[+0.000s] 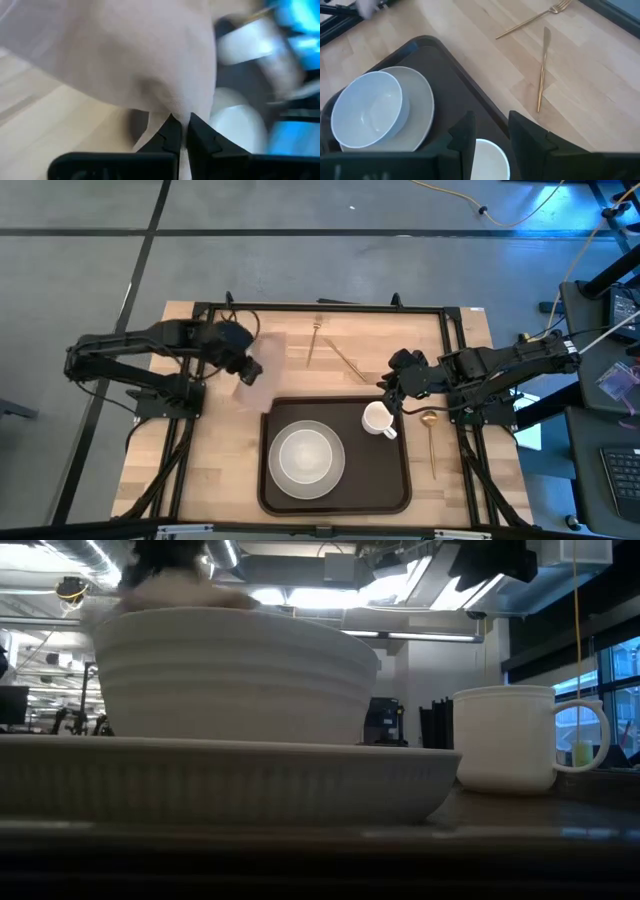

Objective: Set up tray
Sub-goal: Put the brown napkin on the black serving tray to the right of the gray plate

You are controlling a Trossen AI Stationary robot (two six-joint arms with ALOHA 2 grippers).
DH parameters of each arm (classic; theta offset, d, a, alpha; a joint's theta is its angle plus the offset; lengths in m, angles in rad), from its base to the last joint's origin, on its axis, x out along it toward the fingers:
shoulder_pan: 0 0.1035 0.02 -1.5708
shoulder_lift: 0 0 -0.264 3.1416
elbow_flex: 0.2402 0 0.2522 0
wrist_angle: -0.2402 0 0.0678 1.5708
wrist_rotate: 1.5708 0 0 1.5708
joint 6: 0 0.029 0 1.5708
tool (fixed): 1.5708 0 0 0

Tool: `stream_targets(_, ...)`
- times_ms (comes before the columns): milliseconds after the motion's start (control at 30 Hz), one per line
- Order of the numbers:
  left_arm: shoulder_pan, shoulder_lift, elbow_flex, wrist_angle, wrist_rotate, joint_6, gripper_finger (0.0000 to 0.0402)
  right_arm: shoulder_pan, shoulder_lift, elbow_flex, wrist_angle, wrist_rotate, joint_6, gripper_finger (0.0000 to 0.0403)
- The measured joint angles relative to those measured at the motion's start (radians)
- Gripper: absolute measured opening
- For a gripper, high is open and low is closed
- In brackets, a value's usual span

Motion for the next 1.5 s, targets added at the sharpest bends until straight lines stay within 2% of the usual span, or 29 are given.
stream_targets(100,-0.036,0.010,0.039,0.148,0.034,-0.008,0.0004,0.000,0.000,0.000,0.016,-0.003,0.011,0.0117)
stream_targets(200,-0.088,0.060,0.071,0.261,0.026,-0.027,0.0004,0.000,0.000,0.000,0.012,-0.046,0.027,0.0117)
stream_targets(400,-0.238,0.221,0.167,0.342,-0.129,-0.093,0.0004,0.000,-0.001,0.000,-0.105,-0.127,0.026,0.0117)
stream_targets(567,-0.359,0.430,0.321,0.399,-0.252,-0.187,0.0004,0.000,-0.008,0.000,-0.286,-0.198,0.001,0.0117)
stream_targets(667,-0.422,0.574,0.454,0.412,-0.331,-0.248,0.0004,0.004,-0.008,0.000,-0.389,-0.247,-0.001,0.0117)
stream_targets(800,-0.485,0.783,0.645,0.406,-0.402,-0.327,0.0004,0.010,-0.008,0.000,-0.488,-0.254,-0.017,0.0117)
stream_targets(1000,-0.527,1.061,0.909,0.403,-0.533,-0.373,0.0004,0.011,-0.008,0.000,-0.500,-0.278,-0.039,0.0117)
stream_targets(1133,-0.533,1.195,1.026,0.402,-0.562,-0.370,0.0004,0.011,-0.008,0.000,-0.502,-0.308,-0.072,0.0117)
stream_targets(1267,-0.527,1.264,1.053,0.399,-0.545,-0.376,0.0004,0.011,-0.008,0.000,-0.505,-0.340,-0.094,0.0117)
stream_targets(1500,-0.505,1.286,1.057,0.381,-0.560,-0.358,0.0004,0.011,-0.009,0.000,-0.505,-0.344,-0.106,0.0117)
